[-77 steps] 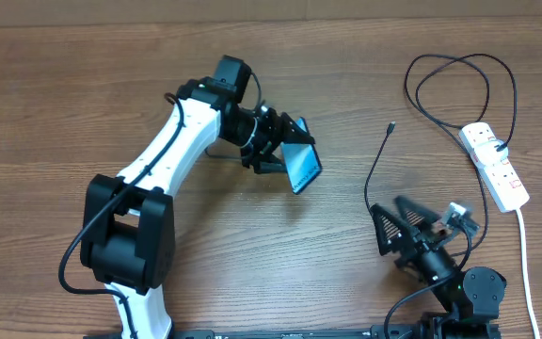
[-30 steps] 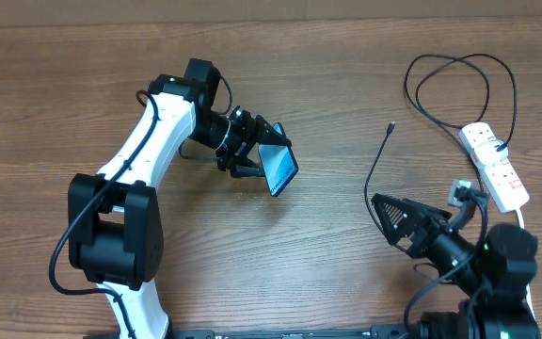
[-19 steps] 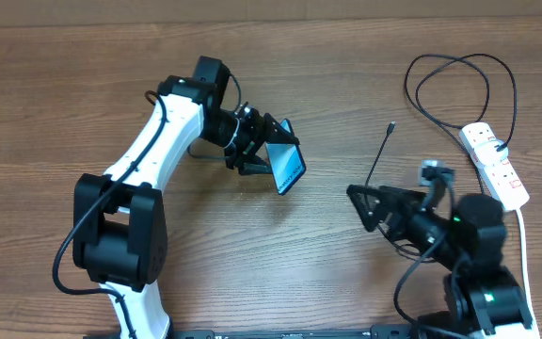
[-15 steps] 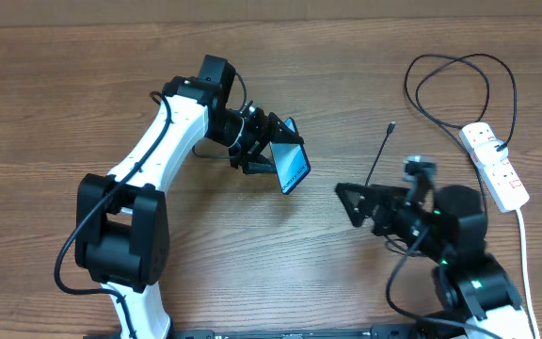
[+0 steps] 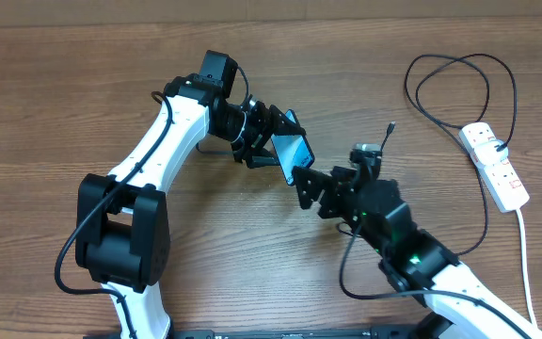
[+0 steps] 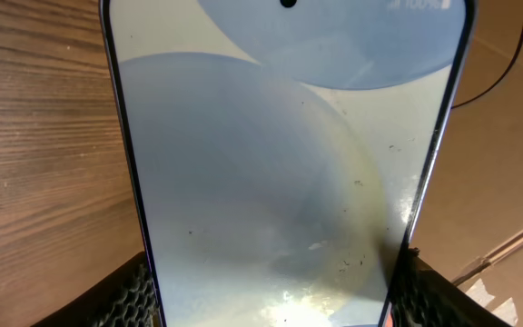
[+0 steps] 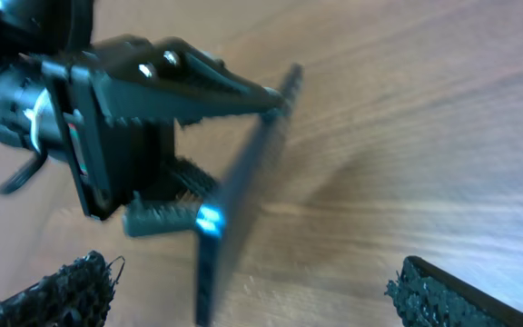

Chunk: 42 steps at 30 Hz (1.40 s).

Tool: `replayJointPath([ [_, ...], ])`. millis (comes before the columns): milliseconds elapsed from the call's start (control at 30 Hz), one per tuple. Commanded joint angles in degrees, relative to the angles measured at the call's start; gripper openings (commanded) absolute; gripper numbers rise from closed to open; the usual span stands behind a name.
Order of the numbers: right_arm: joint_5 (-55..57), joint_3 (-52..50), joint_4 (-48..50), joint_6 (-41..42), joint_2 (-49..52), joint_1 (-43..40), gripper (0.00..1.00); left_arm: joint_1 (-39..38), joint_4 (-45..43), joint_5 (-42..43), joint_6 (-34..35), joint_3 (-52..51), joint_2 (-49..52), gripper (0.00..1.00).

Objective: Plug charger to phone and switch on socket
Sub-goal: 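Grasp the phone's edge with the right gripper beside the left gripper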

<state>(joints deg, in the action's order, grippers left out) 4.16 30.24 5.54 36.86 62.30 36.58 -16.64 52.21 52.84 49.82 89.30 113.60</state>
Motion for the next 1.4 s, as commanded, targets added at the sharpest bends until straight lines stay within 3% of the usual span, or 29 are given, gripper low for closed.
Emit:
replayJointPath([
  [0,4.4,0.6,4.9,1.8,4.4,0.9,1.00,-0.7,-0.3,1.8,1.2,1.6,0.3,0.50],
  [267,4.3,0.6,14.2,3.9,11.1,0.9,1.00,-1.2,-0.3,1.5,1.2,1.6,0.3,0.50],
  [400,4.3,0.6,14.4,3.9,11.1,0.9,0.92,-1.7,-0.4,1.1,1.2,1.6,0.3,0.50],
  [533,4.2,0.6,14.3,3.9,11.1,0.9,0.77,-2.9,-1.5,1.1,1.3,1.6,0.3,0.50],
  [867,4.1,0.6,13.3,3.9,11.1,0.9,0.66,-5.2,-1.8,1.2,2.3,1.6,0.3,0.50],
  [1033,3.3,0.6,13.1,3.9,11.1,0.9,0.48,-5.5,-1.9,1.2,2.8,1.6,0.3,0.50],
  [1367,2.6,0.6,10.8,3.9,11.2,1.0,0.37,-6.0,-3.7,1.1,3.8,1.6,0.3,0.50],
])
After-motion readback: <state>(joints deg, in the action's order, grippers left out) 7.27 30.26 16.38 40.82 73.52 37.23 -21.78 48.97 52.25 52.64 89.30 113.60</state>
